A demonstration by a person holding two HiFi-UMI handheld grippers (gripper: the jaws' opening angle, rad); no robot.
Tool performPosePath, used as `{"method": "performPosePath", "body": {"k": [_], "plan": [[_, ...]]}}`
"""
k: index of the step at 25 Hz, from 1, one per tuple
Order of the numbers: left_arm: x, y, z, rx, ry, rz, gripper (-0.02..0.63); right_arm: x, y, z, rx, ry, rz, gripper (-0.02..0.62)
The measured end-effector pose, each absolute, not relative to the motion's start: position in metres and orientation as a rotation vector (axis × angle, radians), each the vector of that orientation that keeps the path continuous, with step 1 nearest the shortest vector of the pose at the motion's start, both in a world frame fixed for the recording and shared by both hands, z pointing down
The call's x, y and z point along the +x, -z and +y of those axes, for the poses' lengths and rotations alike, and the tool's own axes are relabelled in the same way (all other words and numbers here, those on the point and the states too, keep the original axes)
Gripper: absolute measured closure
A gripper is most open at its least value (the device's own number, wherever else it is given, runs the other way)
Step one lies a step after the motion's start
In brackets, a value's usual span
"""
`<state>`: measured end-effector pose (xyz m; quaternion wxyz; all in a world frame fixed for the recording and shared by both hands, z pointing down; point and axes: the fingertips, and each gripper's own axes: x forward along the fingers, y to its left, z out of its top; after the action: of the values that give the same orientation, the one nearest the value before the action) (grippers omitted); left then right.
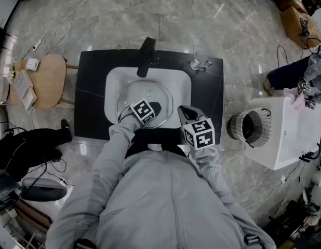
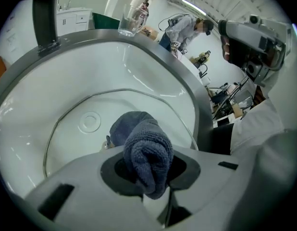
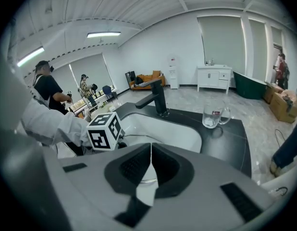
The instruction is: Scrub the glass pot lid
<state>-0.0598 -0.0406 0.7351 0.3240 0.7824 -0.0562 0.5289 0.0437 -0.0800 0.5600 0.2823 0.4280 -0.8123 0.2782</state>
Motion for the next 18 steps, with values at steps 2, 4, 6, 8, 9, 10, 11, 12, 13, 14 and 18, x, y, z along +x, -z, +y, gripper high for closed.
{"method": "performPosePath", "body": {"k": [2, 4, 6, 8, 9, 10, 11, 12, 13, 14, 18], "plan": [[-0.075, -0.736, -0.042, 2.044, -1.404, -0.169, 0.512, 0.039, -0.559, -0.081, 1.132, -0.737, -2.181, 0.566], [-0.090, -0.737, -0.043, 2.033, -1.426, -0.189, 0.512, 0.034, -0.558, -0.081, 1.122, -0.731, -2.185, 0.566], [-0.107, -0.737, -0.047, 2.028, -1.467, -0.204, 0.512, 0.029, -0.558, -0.081, 1.112, -0.728, -2.189, 0.566], [-0.126, -0.739, -0.052, 2.026, -1.523, -0.222, 0.512, 0.024, -0.557, -0.081, 1.101, -0.723, -2.193, 0.566], [-0.136, -0.739, -0.055, 2.021, -1.550, -0.233, 0.512, 0.022, -0.556, -0.081, 1.095, -0.720, -2.195, 0.566], [-0.146, -0.740, -0.057, 2.012, -1.572, -0.245, 0.512, 0.019, -0.556, -0.081, 1.090, -0.718, -2.197, 0.566], [-0.156, -0.741, -0.059, 2.001, -1.588, -0.258, 0.512, 0.017, -0.556, -0.081, 1.085, -0.717, -2.199, 0.566], [-0.164, -0.741, -0.061, 1.991, -1.597, -0.271, 0.512, 0.015, -0.556, -0.081, 1.081, -0.716, -2.201, 0.566], [-0.170, -0.739, -0.063, 1.987, -1.600, -0.282, 0.512, 0.013, -0.555, -0.080, 1.077, -0.716, -2.202, 0.566], [-0.175, -0.736, -0.065, 1.987, -1.605, -0.292, 0.512, 0.012, -0.555, -0.080, 1.074, -0.715, -2.203, 0.566], [-0.194, -0.741, -0.068, 1.956, -1.671, -0.299, 0.512, 0.009, -0.556, -0.080, 1.067, -0.716, -2.206, 0.566]]}}
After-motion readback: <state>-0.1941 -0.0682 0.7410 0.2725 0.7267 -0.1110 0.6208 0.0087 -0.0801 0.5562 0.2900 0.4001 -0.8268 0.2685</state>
